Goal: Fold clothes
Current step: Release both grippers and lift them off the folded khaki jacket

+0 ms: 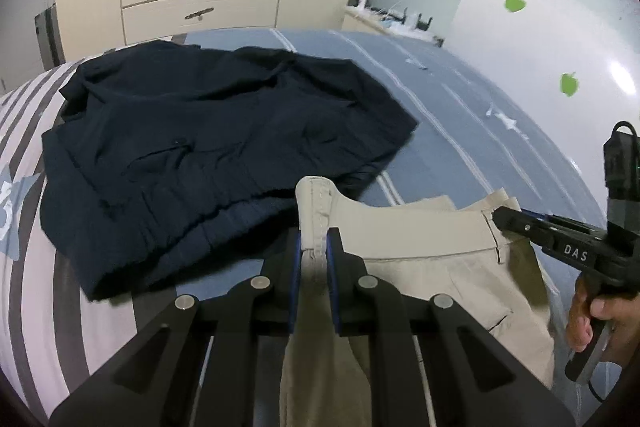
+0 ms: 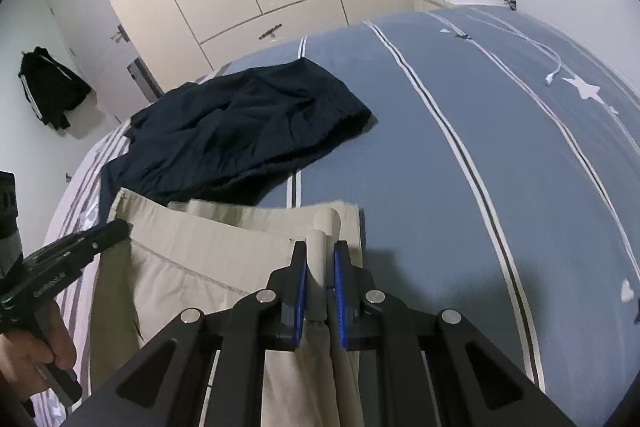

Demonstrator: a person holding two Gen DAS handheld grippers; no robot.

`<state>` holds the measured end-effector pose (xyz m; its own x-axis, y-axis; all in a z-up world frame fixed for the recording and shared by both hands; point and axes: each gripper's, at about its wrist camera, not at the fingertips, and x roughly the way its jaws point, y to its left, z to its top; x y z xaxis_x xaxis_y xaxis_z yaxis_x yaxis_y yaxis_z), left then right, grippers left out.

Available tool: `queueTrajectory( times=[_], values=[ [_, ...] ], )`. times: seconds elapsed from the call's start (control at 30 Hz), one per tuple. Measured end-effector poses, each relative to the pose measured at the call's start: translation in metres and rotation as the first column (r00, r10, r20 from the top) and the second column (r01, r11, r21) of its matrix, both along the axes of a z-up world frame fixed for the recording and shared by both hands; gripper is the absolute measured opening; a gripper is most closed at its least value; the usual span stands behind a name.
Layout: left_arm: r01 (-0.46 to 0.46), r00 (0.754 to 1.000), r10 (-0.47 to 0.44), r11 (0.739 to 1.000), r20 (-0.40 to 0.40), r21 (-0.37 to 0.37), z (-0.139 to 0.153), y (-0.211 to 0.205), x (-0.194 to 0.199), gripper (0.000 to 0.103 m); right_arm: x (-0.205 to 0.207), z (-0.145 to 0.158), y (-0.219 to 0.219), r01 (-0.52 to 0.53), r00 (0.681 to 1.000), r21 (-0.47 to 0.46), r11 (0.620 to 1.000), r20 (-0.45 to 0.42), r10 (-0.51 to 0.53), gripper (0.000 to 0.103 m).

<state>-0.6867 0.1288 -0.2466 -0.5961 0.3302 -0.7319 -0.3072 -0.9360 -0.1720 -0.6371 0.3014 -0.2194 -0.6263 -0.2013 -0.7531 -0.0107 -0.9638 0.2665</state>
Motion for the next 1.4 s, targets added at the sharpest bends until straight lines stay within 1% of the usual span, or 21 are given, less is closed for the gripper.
queueTrajectory(
  times=[0.03, 0.13, 0.23, 0.27, 0.33, 0.4, 0.43, 0.47, 0.53, 0.6, 0.63, 0.67, 0.73, 0.8, 0.87, 0.9, 0.93, 1.03, 1.1, 1.23, 1.4],
  values=[
    [-0.004, 1.0, 0.004, 1.0, -0.002, -0.013, -0.002, 0.001, -0.004, 0.01, -0.007, -0.004, -0.003, -0.004, 1.0, 0.017, 1.0, 0.006, 0.003, 0.011],
    [-0.029, 0.999, 0.029, 1.0, -0.019, -0.006, -0.002, 0.001, -0.011, 0.01, -0.021, -0.008, -0.007, -0.012, 1.0, 0.053, 0.999, 0.002, 0.012, 0.011],
    [-0.032, 0.999, 0.031, 0.999, -0.027, -0.021, -0.009, 0.004, -0.015, 0.01, -0.028, -0.01, -0.002, 0.009, 1.0, 0.027, 1.0, -0.007, -0.009, 0.011],
    [-0.028, 1.0, 0.028, 0.999, -0.011, -0.023, -0.014, 0.005, -0.017, 0.011, -0.031, -0.013, -0.001, 0.012, 1.0, 0.024, 1.0, -0.003, -0.012, 0.011],
    [-0.021, 1.0, 0.022, 0.999, 0.023, -0.026, -0.024, 0.006, -0.022, 0.018, -0.035, -0.023, -0.004, 0.011, 1.0, 0.04, 0.999, 0.019, -0.012, 0.011],
    [-0.026, 0.997, 0.025, 1.0, 0.071, 0.005, -0.026, -0.001, -0.023, 0.027, -0.038, -0.033, -0.004, 0.018, 0.999, 0.053, 0.998, 0.048, -0.021, 0.012],
    [-0.035, 0.997, 0.034, 0.999, 0.062, 0.014, -0.021, -0.004, -0.019, 0.035, -0.038, -0.039, -0.004, 0.025, 0.997, 0.057, 0.998, 0.066, -0.029, 0.019],
    [-0.046, 0.998, 0.045, 0.999, 0.034, 0.011, -0.013, -0.01, -0.012, 0.043, -0.037, -0.04, -0.001, 0.037, 0.996, 0.051, 0.998, 0.081, -0.041, 0.024],
    [-0.077, 0.997, 0.077, 0.997, -0.01, 0.002, 0.002, -0.021, 0.004, 0.054, -0.028, -0.032, 0.004, 0.054, 0.996, 0.029, 0.998, 0.069, -0.056, 0.028],
    [-0.072, 0.997, 0.072, 0.997, -0.021, 0.0, 0.014, -0.037, 0.027, 0.057, -0.006, -0.018, 0.007, 0.042, 0.999, 0.036, 0.998, 0.026, -0.043, 0.036],
    [-0.075, 0.997, 0.075, 0.997, -0.016, 0.008, 0.018, -0.047, 0.042, 0.058, 0.009, -0.011, 0.008, 0.033, 0.999, 0.051, 0.998, 0.007, -0.034, 0.043],
    [-0.083, 0.997, 0.082, 0.996, 0.006, 0.033, 0.019, -0.06, 0.061, 0.059, 0.027, -0.005, 0.008, 0.02, 1.0, 0.069, 0.997, -0.007, -0.019, 0.045],
    [-0.106, 0.993, 0.103, 0.993, 0.053, 0.056, 0.017, -0.078, 0.091, 0.059, 0.066, 0.0, 0.008, -0.007, 1.0, 0.097, 0.995, -0.01, 0.008, 0.046],
    [-0.13, 0.986, 0.12, 0.988, 0.117, 0.085, 0.01, -0.094, 0.133, 0.059, 0.109, -0.002, 0.009, -0.012, 1.0, 0.084, 0.996, 0.013, 0.011, 0.047],
    [-0.148, 0.975, 0.132, 0.986, 0.18, 0.08, 0.0, -0.102, 0.183, 0.059, 0.153, -0.008, 0.005, -0.009, 0.998, 0.063, 0.998, 0.059, 0.005, 0.048],
    [-0.148, 0.971, 0.131, 0.986, 0.199, 0.075, -0.003, -0.103, 0.2, 0.059, 0.175, -0.011, 0.003, -0.006, 0.997, 0.053, 0.999, 0.082, 0.002, 0.048],
    [-0.157, 0.964, 0.141, 0.986, 0.226, 0.058, -0.008, -0.104, 0.226, 0.059, 0.197, -0.014, 0.001, -0.004, 0.994, 0.043, 0.999, 0.106, -0.001, 0.048],
    [-0.165, 0.949, 0.145, 0.985, 0.279, 0.049, -0.015, -0.102, 0.275, 0.059, 0.255, -0.027, -0.008, 0.001, 0.982, 0.034, 0.999, 0.188, -0.007, 0.048],
    [-0.174, 0.94, 0.155, 0.984, 0.305, 0.035, -0.019, -0.099, 0.306, 0.059, 0.284, -0.031, -0.013, 0.004, 0.976, 0.006, 1.0, 0.219, -0.005, 0.048],
    [-0.197, 0.924, 0.163, 0.978, 0.347, 0.066, -0.025, -0.1, 0.331, 0.059, 0.325, -0.037, -0.024, -0.016, 0.964, -0.018, 1.0, 0.264, 0.02, 0.048],
    [-0.154, 0.919, 0.127, 0.987, 0.373, 0.043, -0.051, -0.087, 0.348, 0.059, 0.347, -0.055, -0.028, -0.023, 0.955, -0.029, 0.999, 0.295, 0.03, 0.048]
  ],
)
